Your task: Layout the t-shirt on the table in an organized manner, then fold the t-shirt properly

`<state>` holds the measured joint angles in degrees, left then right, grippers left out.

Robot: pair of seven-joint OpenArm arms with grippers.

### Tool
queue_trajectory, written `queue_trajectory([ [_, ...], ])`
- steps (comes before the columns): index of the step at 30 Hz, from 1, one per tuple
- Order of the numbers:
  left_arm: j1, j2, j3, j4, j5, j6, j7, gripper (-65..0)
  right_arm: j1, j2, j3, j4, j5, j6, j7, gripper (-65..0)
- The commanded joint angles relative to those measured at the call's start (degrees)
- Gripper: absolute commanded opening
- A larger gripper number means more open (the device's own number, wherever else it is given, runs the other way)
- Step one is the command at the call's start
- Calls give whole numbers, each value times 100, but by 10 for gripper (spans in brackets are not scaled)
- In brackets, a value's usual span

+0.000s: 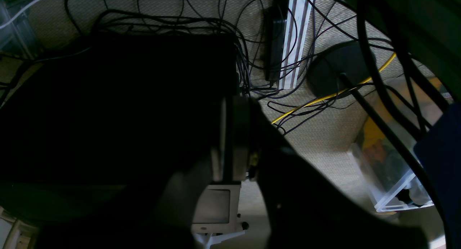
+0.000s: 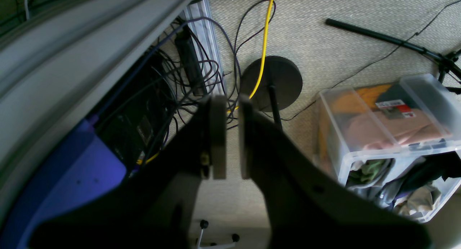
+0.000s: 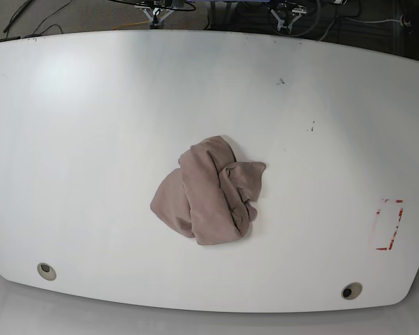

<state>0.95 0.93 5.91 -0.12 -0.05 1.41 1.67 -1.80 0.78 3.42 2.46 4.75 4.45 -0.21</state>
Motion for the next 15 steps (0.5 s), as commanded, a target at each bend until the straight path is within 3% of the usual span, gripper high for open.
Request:
queue_trajectory([
  [1, -25, 32, -8, 12, 24, 54, 4, -621, -14, -18, -32, 13, -12, 33, 74, -601],
  [15, -23, 52, 8, 12, 18, 37, -3, -622, -22, -17, -17, 19, -12, 18, 50, -598],
])
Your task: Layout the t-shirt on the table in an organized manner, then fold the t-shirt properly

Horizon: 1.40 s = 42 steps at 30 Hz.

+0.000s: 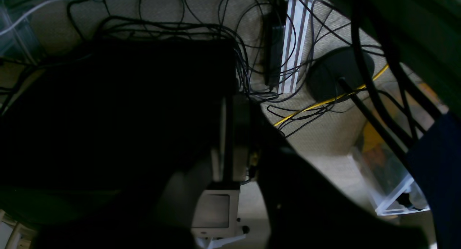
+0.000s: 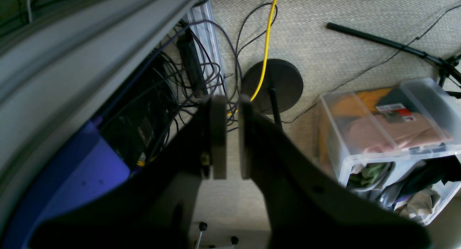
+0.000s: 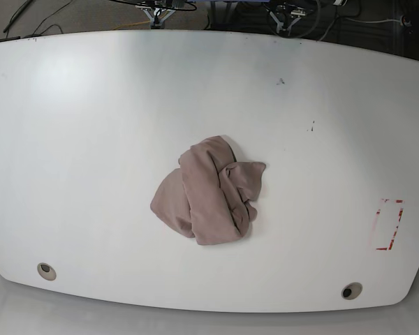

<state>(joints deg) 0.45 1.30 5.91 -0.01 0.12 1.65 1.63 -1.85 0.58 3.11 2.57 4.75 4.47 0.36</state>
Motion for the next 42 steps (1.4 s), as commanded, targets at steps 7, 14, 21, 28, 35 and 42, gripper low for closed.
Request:
queue_trajectory([
  [7, 17, 2, 7, 1, 7, 21, -10, -622, -27, 4, 5, 11, -6, 18, -16, -599],
  [14, 8, -7, -2, 1, 11, 28, -19, -623, -29, 8, 2, 13, -6, 14, -17, -600],
  [21, -14, 11, 16, 1, 9, 10, -51, -621, -17, 13, -13, -2, 8, 14, -18, -601],
  [28, 2, 9, 8, 1, 24, 4, -65, -621, -26, 4, -11, 20, 4, 20, -9, -600],
  [35, -16, 8, 16, 1, 11, -8, -74, -621, -17, 3, -14, 19, -8, 12, -10, -599],
  [42, -35, 2, 13, 1, -3, -22, -87, -620, -8, 5, -19, 17, -10, 2, -21, -599],
])
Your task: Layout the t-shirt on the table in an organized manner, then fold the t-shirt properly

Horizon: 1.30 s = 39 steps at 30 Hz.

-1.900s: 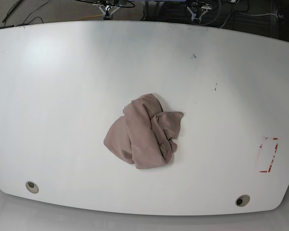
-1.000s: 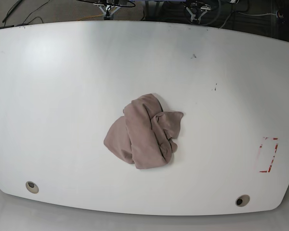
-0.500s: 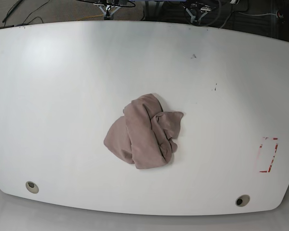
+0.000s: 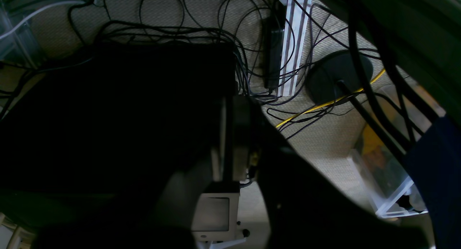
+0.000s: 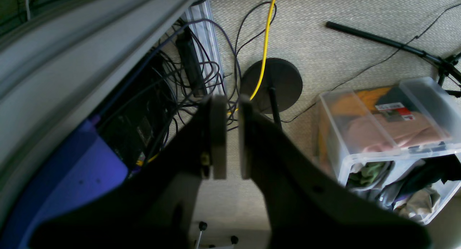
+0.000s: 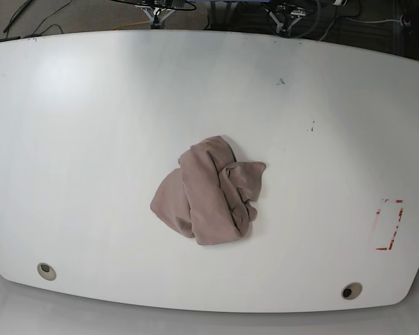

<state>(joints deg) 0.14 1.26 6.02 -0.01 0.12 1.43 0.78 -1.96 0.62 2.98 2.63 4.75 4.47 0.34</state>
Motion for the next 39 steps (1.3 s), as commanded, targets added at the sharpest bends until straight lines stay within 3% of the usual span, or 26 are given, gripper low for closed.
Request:
queue_trajectory([
  [1, -7, 7, 4, 1, -2, 3, -1, -619, 2, 0, -6, 7, -10, 1, -18, -599],
  [39, -54, 37, -5, 1, 17, 29, -35, -622, -27, -13, -21, 33, -4, 38, -38, -601],
])
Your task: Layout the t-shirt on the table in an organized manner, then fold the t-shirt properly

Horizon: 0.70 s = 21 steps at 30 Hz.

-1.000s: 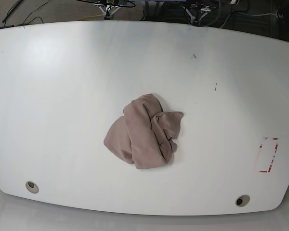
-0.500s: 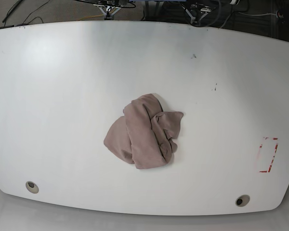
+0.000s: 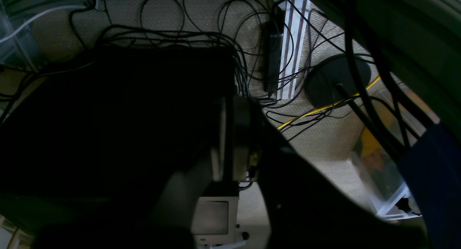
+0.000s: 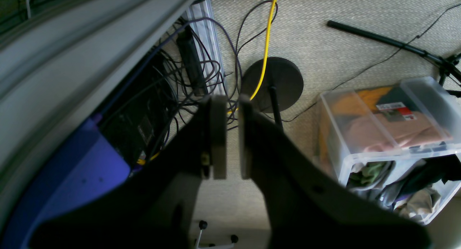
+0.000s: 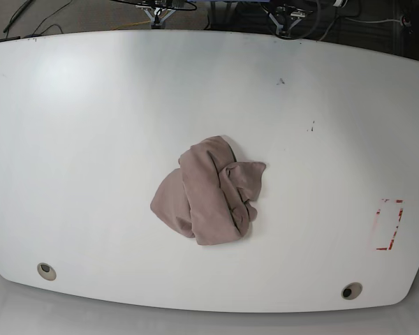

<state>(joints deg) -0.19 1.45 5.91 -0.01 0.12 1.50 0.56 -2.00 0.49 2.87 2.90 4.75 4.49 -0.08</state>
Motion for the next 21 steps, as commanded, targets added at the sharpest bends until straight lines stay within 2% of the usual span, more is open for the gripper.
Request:
queue_trajectory([
  [1, -21, 18, 7, 1, 20, 23, -15, -622, -25, 0, -12, 5, -6, 35, 6, -601],
  [15, 2, 19, -3, 1, 28, 32, -74, -611, -40, -8, -15, 46, -16, 30, -18, -598],
  [21, 6, 14, -6, 1, 25, 43, -149, -584, -49, -11, -17, 50, -14, 29, -18, -598],
])
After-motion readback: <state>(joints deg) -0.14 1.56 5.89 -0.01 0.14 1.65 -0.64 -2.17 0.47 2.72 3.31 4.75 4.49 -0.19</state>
